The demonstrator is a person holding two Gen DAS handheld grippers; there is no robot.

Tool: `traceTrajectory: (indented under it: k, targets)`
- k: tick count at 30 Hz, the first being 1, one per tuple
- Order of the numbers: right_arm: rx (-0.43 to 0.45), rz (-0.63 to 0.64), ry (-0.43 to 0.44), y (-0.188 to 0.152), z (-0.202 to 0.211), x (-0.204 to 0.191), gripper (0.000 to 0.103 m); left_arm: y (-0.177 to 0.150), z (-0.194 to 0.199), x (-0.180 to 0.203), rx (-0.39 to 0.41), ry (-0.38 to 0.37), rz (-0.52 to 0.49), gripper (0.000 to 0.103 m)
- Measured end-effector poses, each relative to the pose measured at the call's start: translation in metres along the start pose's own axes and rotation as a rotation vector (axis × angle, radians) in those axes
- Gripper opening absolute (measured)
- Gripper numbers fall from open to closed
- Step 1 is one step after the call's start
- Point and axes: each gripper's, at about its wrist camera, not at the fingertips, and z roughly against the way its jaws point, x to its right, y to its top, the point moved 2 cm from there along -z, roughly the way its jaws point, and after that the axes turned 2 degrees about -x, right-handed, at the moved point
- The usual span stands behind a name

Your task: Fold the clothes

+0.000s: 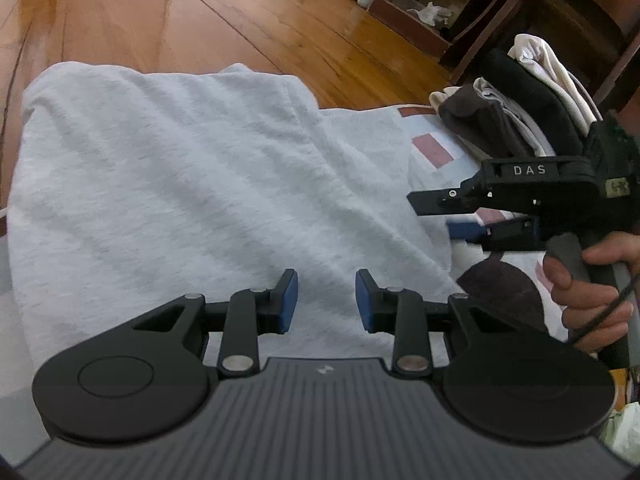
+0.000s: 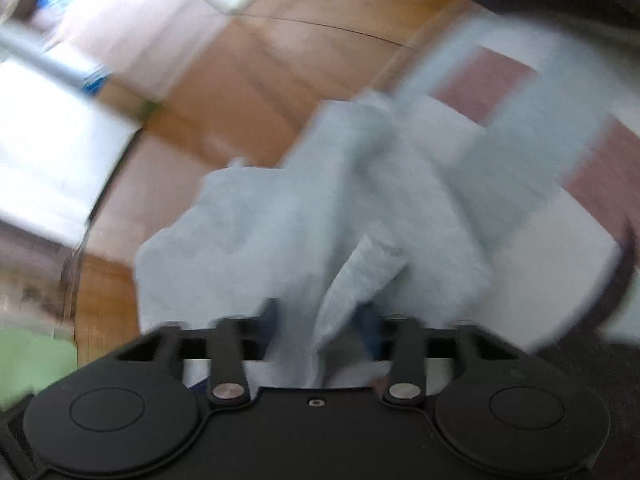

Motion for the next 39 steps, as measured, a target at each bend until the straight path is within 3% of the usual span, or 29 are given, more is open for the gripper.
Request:
traceTrajectory:
  k: [1, 2, 5, 8, 12, 15, 21, 22, 26, 28, 31, 34, 36, 39]
  targets:
    - [0.020, 0.085, -0.030, 0.001, -0.003, -0.008, 0.004, 0.000, 0.000, -0.001, 0.000, 0.004, 0.003, 0.031]
    - [0.055, 0.173, -0.063, 0.001, -0.001, -0.017, 0.004, -0.001, 0.000, -0.002, 0.003, 0.010, 0.002, 0.031]
    - [0.291, 0.412, -0.159, -0.008, 0.034, -0.043, 0.002, -0.001, 0.003, -0.003, 0.014, 0.021, -0.008, 0.031]
    - [0.318, 0.549, -0.324, -0.024, 0.041, -0.047, 0.002, 0.000, 0.005, -0.003, 0.015, 0.010, -0.004, 0.033]
    - [0.151, 0.512, -0.415, -0.034, 0.008, -0.017, 0.003, -0.002, -0.002, -0.004, -0.050, 0.011, -0.007, 0.037]
    - [0.159, 0.415, -0.421, -0.025, 0.009, -0.012, 0.008, -0.004, 0.000, -0.002, -0.062, -0.007, -0.019, 0.041]
    - [0.192, 0.392, -0.594, -0.004, 0.021, -0.012, 0.033, -0.005, 0.002, -0.009, -0.075, -0.083, 0.022, 0.042]
    - [0.210, 0.375, -0.599, 0.003, 0.026, -0.012, 0.035, -0.004, 0.003, -0.010, -0.068, -0.083, 0.024, 0.042]
    - [0.222, 0.339, -0.404, 0.035, 0.039, -0.009, 0.040, 0.001, 0.010, -0.016, -0.022, -0.068, 0.024, 0.045]
    - [0.171, 0.392, -0.287, 0.052, 0.030, -0.014, 0.043, 0.005, 0.014, -0.020, 0.002, -0.051, 0.022, 0.046]
    - [0.096, 0.571, -0.217, 0.069, 0.003, -0.035, 0.048, 0.010, 0.019, -0.028, 0.030, -0.024, 0.010, 0.046]
    - [0.018, 0.700, -0.228, 0.084, -0.030, -0.047, 0.060, 0.020, 0.023, -0.042, 0.048, 0.035, -0.016, 0.047]
    - [0.017, 0.738, -0.312, 0.095, -0.049, -0.044, 0.062, 0.029, 0.028, -0.054, 0.065, 0.087, -0.027, 0.047]
    - [-0.016, 0.700, -0.348, 0.109, -0.068, -0.028, 0.062, 0.047, 0.033, -0.073, 0.085, 0.145, -0.032, 0.050]
